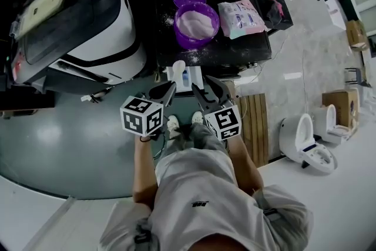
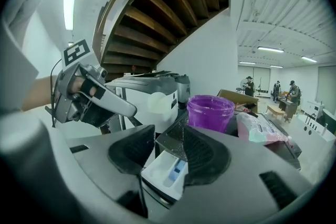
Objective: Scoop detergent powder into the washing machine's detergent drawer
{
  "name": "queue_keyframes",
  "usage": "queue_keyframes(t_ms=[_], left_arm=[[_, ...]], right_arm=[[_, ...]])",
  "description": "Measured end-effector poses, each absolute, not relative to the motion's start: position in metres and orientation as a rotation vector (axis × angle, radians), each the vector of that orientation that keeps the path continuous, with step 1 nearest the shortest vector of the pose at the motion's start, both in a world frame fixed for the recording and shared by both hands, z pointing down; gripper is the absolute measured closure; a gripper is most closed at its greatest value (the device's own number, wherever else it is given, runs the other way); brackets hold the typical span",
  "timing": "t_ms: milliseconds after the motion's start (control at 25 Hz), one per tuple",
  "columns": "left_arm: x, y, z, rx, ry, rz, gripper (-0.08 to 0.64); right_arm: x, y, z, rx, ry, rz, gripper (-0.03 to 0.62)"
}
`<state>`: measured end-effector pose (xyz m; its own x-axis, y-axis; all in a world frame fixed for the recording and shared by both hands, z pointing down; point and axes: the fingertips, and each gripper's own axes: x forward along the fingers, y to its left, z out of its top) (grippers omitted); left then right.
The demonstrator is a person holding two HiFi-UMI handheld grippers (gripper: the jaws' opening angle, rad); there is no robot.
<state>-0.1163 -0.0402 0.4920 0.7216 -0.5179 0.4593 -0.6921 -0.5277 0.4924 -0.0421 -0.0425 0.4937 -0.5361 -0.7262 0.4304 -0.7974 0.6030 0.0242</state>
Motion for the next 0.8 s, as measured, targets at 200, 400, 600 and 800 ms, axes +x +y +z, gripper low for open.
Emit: queue_keyframes(t_ms=[200,400,600,800], left_arm=[[-0.116,-0.034,0.508,2.219,-0.961,0.303,0.545],[-0.116,-0.030,0.528,2.184,-1.006,0.277,0.545],[-0.121,-0.028,0.545,2.145,-1.077,0.251,0.545],[-0.125,-0.027,0.563,2.110,-1.103,0.239,0.545]], right_arm=[[-0.042,-0.039,0.509,1.183,-2.455,0.275,0.425],[-0.041,-0.038,0.528,1.140,-2.465,0.303,0.424],[-0.040,-0.036,0.547,1.102,-2.465,0.325,0.425],[-0.041,-0.036,0.563,1.079,-2.470,0.345,0.425]])
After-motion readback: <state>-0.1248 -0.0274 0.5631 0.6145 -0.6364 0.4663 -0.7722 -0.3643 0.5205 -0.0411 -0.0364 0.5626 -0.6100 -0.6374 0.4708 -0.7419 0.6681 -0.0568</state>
